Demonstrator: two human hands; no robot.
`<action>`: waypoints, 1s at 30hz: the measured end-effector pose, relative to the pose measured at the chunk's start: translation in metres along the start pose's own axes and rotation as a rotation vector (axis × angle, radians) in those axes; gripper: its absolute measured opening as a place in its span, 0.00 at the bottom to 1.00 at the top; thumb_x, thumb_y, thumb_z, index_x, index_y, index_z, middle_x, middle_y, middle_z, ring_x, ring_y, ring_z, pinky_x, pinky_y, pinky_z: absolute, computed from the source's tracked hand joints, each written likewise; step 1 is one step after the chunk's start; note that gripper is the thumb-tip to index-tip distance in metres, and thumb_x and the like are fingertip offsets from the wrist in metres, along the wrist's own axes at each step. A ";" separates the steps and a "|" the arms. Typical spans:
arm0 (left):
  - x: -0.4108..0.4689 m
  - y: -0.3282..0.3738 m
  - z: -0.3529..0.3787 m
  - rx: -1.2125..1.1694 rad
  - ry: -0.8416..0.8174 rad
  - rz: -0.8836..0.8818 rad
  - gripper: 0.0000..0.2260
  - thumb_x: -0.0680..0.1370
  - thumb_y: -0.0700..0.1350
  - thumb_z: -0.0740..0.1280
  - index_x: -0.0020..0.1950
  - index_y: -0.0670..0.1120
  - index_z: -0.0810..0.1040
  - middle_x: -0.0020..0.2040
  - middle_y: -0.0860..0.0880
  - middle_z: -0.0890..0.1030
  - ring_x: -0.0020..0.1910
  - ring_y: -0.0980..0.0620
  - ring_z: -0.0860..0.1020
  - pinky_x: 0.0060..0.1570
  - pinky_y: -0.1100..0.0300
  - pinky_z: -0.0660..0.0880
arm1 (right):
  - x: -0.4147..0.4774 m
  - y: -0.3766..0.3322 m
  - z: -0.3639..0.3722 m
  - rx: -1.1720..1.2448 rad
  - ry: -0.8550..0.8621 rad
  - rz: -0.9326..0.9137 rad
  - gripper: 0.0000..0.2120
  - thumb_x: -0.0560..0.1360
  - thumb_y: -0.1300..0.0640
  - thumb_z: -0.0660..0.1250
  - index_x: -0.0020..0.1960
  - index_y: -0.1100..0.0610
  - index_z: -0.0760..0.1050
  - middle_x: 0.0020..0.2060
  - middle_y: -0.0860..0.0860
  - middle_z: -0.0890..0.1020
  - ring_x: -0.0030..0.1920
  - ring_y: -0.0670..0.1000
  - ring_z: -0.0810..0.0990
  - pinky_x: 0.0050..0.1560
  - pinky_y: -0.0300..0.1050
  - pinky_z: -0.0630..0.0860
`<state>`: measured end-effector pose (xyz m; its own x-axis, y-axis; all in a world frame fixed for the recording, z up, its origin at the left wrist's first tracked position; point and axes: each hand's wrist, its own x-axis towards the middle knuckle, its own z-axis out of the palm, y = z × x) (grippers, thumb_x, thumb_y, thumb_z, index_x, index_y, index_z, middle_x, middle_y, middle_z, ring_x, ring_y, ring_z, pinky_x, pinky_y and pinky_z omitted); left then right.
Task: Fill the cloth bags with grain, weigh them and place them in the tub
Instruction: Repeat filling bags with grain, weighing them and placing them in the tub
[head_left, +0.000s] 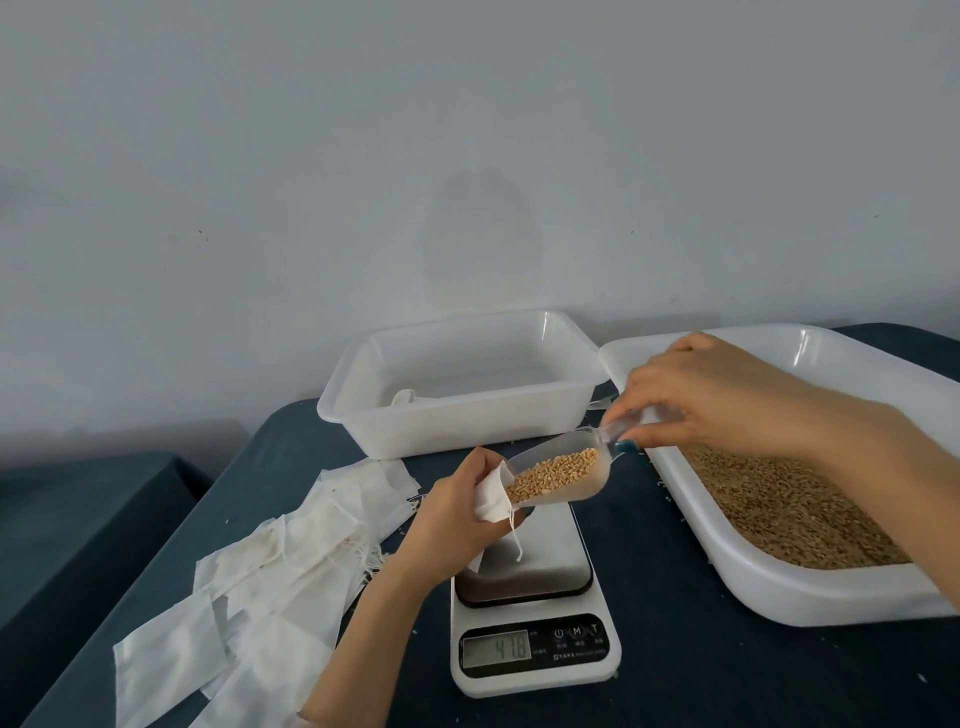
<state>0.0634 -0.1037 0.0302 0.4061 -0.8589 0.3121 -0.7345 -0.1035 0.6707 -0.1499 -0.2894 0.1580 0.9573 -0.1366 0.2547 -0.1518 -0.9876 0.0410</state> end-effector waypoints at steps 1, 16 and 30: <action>0.000 0.000 0.000 -0.003 -0.005 -0.001 0.17 0.73 0.53 0.75 0.53 0.60 0.68 0.50 0.61 0.80 0.47 0.62 0.79 0.40 0.71 0.74 | 0.002 -0.001 -0.003 -0.048 0.019 -0.013 0.15 0.72 0.31 0.57 0.55 0.30 0.75 0.43 0.33 0.79 0.45 0.35 0.73 0.57 0.37 0.59; -0.004 0.008 0.000 -0.102 -0.035 0.013 0.17 0.75 0.52 0.73 0.58 0.56 0.69 0.51 0.62 0.80 0.48 0.64 0.79 0.41 0.71 0.74 | 0.010 -0.023 -0.027 -0.357 0.193 -0.111 0.18 0.74 0.36 0.56 0.55 0.37 0.80 0.38 0.38 0.81 0.45 0.44 0.78 0.70 0.53 0.59; -0.003 0.009 -0.002 -0.147 -0.011 0.020 0.16 0.76 0.49 0.72 0.59 0.52 0.70 0.52 0.60 0.80 0.48 0.63 0.79 0.42 0.70 0.75 | 0.002 -0.023 -0.036 -0.340 0.220 -0.075 0.21 0.74 0.36 0.53 0.56 0.38 0.81 0.40 0.39 0.82 0.46 0.48 0.78 0.68 0.54 0.61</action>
<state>0.0566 -0.1015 0.0364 0.3856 -0.8657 0.3191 -0.6541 -0.0126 0.7563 -0.1531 -0.2644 0.1925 0.8988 -0.0088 0.4383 -0.1919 -0.9069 0.3751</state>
